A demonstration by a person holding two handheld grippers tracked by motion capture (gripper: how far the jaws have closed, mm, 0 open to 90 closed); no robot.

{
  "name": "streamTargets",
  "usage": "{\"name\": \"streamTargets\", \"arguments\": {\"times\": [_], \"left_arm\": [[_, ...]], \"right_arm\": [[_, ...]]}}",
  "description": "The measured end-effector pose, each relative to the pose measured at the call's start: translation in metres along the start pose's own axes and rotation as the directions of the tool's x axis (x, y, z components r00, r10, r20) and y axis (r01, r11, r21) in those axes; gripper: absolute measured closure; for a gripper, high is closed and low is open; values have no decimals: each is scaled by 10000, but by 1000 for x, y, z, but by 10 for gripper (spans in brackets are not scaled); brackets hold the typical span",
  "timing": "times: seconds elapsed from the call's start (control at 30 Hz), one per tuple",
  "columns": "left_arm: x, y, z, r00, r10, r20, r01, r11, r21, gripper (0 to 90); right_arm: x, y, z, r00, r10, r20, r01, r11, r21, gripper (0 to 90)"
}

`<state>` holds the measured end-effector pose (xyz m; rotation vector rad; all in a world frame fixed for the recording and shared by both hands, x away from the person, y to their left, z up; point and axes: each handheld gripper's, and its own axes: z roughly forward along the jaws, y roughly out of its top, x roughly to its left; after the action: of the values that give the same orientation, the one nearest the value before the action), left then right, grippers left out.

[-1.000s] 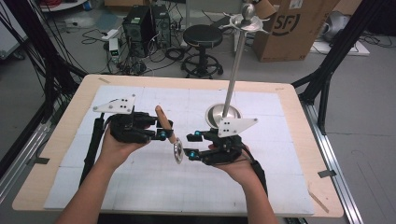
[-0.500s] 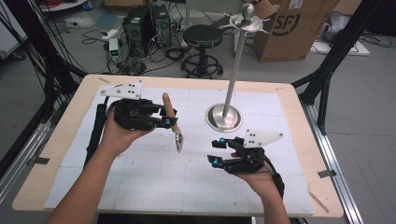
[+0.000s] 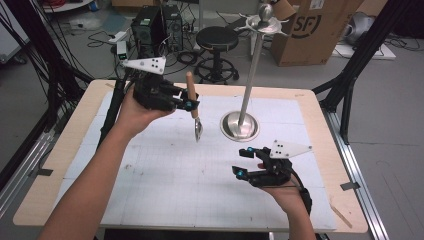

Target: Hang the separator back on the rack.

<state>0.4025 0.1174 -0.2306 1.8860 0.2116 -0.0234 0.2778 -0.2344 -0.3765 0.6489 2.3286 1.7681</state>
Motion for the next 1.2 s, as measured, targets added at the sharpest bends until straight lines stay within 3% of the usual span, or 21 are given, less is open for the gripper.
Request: {"name": "streamTargets", "arguments": {"times": [0.2,0.37,0.67,0.87,1.1,1.2], "left_arm": [[22,20,8,9998,55,-208,-47,9991,423,678],[34,32,11,9996,182,-202,-177,9996,233,678],[58,43,21,9998,31,-207,-31,10000,-2,678],[65,61,32,9998,170,-105,-171,9998,-83,678],[69,80,45,9989,402,-239,-394,9987,312,678],[69,86,48,9989,437,-189,-433,9989,202,678]], "right_arm": [[-3,-1,0,9999,108,96,-108,9999,-25,344],[-4,-3,0,9998,167,132,-168,9999,31,341],[-9,-8,1,9990,362,279,-365,9993,96,341],[-9,-8,3,9986,386,354,-393,9991,178,341],[-9,-8,1,9983,319,482,-324,9994,95,341],[-9,-8,-1,9976,424,539,-425,9991,19,341]]}}
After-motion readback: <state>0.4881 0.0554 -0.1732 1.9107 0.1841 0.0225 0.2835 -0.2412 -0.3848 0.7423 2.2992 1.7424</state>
